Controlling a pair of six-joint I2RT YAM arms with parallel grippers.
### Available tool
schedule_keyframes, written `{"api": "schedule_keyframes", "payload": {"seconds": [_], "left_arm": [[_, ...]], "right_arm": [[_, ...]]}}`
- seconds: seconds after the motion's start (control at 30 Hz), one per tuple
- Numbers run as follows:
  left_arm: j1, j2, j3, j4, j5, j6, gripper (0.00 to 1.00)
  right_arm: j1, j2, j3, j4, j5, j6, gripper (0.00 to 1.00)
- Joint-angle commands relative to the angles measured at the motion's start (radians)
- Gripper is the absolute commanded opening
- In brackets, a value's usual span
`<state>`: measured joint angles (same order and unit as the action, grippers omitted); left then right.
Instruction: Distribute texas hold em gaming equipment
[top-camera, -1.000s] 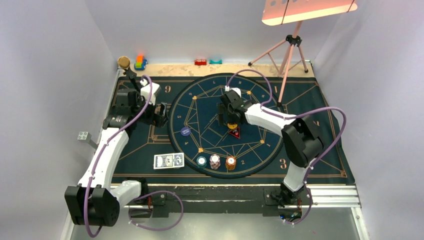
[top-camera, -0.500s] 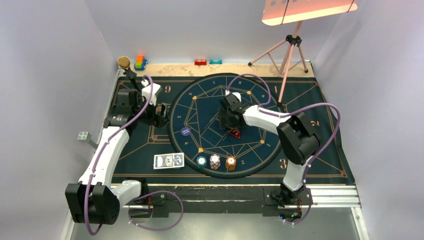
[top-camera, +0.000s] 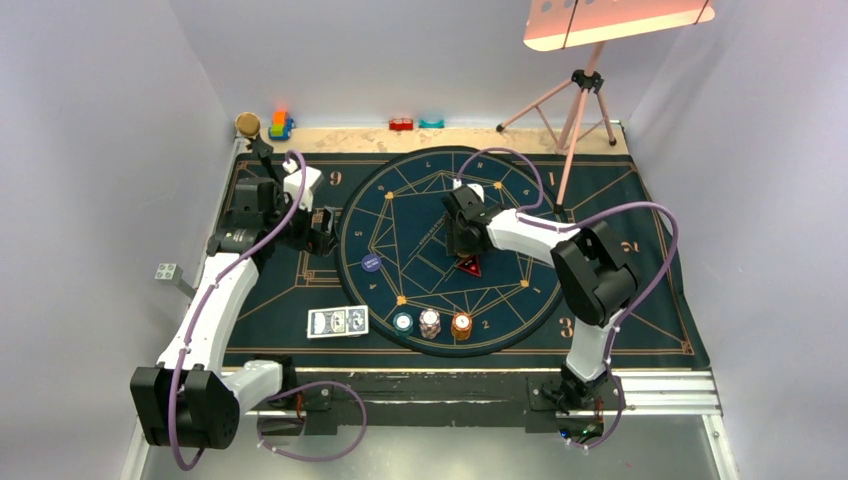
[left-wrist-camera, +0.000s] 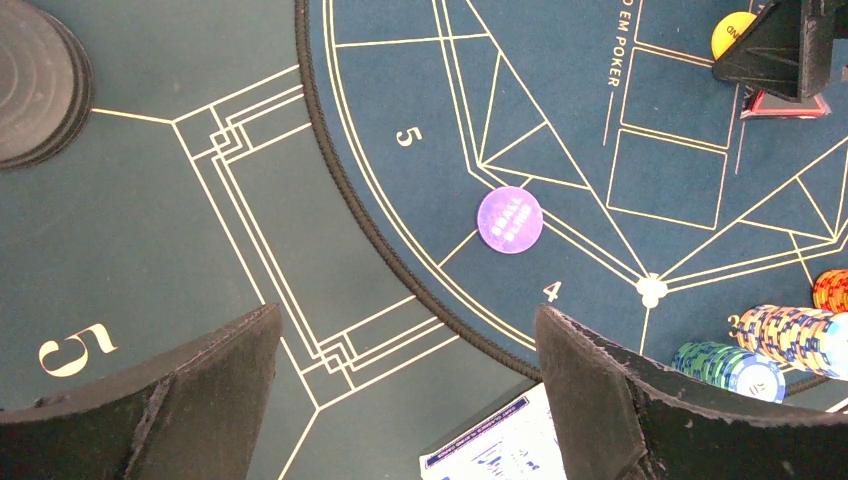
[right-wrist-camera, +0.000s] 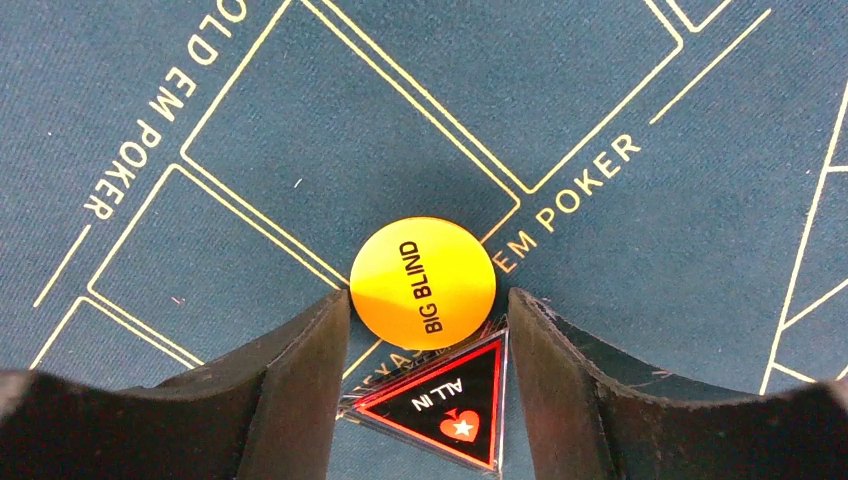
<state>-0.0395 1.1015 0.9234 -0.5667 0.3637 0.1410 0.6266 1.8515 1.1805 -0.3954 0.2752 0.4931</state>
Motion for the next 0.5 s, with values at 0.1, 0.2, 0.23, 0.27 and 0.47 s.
{"api": "schedule_keyframes", "payload": {"seconds": [0.1,0.2,0.23,0.27,0.47], "left_arm": [[0.008,-0.003,0.029,0.000,0.015,0.002,1.00],[0.008,-0.003,0.030,-0.001,0.014,0.003,1.00],[0.006,-0.002,0.031,-0.002,0.014,0.002,1.00],[0.008,-0.003,0.031,-0.002,0.014,0.002,1.00],[0.009,-0.010,0.029,-0.002,0.008,0.006,1.00]], "right_arm": [[-0.033,0.047,0.030,0.013,0.041,-0.010,0.60],[-0.054,0.066,0.058,0.003,0.055,-0.012,0.58],[-0.062,0.075,0.070,-0.001,0.059,-0.013,0.56],[-0.071,0.084,0.086,-0.008,0.061,-0.013,0.54],[-0.134,0.161,0.214,-0.040,0.078,-0.019,0.45]]}}
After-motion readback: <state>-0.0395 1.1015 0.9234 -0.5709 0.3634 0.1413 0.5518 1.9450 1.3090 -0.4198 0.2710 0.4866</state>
